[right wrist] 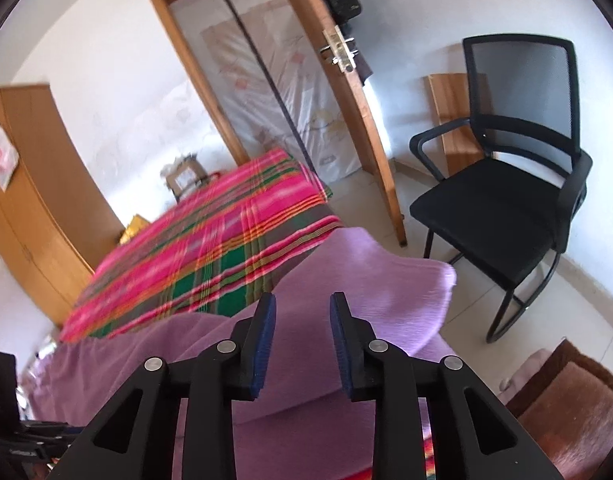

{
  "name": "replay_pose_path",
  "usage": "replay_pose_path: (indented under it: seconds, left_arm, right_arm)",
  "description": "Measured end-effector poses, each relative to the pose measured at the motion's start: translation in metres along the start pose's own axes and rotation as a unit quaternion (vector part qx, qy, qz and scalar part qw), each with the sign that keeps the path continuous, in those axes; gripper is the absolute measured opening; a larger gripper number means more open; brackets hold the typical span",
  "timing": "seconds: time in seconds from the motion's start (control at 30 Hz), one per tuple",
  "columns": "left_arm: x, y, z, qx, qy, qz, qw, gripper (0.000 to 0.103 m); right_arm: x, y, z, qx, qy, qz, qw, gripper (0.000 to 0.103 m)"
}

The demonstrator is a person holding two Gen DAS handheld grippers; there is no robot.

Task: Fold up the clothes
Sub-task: 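Grasp the lilac pants edge with the right gripper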

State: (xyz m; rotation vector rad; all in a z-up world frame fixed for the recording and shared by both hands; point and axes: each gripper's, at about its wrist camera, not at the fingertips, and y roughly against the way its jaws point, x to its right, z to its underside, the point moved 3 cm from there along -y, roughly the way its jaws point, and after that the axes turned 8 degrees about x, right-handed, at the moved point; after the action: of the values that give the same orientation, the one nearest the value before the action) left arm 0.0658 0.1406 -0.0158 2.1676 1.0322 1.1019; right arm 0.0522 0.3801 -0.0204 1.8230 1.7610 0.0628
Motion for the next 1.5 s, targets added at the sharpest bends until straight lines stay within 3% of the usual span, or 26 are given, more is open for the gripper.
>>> replay_pose_path:
  seconds: [0.27, 0.47, 0.57, 0.9, 1.03, 1.07, 1.17, 1.37, 1.5]
  left_arm:
    - [-0.004, 0.003, 0.000, 0.000, 0.001, 0.017, 0.9999, 0.025]
    - [-0.009, 0.002, -0.002, -0.002, 0.003, 0.032, 0.9995, 0.025]
    - [-0.010, 0.002, -0.005, -0.002, 0.002, 0.039, 0.9992, 0.025]
    - [-0.014, -0.003, -0.018, -0.015, -0.003, 0.053, 0.9985, 0.025]
    - [-0.001, -0.001, -0.025, -0.012, -0.033, 0.060, 0.9976, 0.028]
    - [0.004, -0.003, -0.025, -0.018, -0.047, 0.055, 0.9973, 0.035]
    - [0.020, -0.012, -0.021, -0.038, -0.094, 0.027, 0.9945, 0.036]
    - [0.048, -0.005, -0.011, -0.036, -0.159, 0.033, 0.9861, 0.037]
    - [0.057, -0.007, -0.004, -0.041, -0.174, 0.028, 0.9834, 0.038]
  right_arm:
    - [-0.016, -0.022, -0.015, -0.023, 0.033, 0.048, 0.998, 0.029]
    - [-0.023, -0.048, -0.032, -0.050, 0.063, 0.108, 0.991, 0.029]
    - [-0.020, -0.061, -0.037, -0.068, 0.045, 0.128, 0.988, 0.029]
    - [-0.004, -0.103, -0.047, -0.160, 0.030, 0.203, 0.965, 0.029]
    - [-0.001, -0.113, -0.039, -0.203, 0.043, 0.225, 0.952, 0.029]
    - [0.000, -0.115, -0.038, -0.213, 0.047, 0.232, 0.948, 0.029]
    - [0.003, -0.119, -0.037, -0.228, 0.049, 0.239, 0.943, 0.029]
    - [0.006, -0.115, -0.036, -0.228, 0.042, 0.233, 0.944, 0.028]
    - [0.007, -0.111, -0.034, -0.220, 0.045, 0.228, 0.947, 0.024]
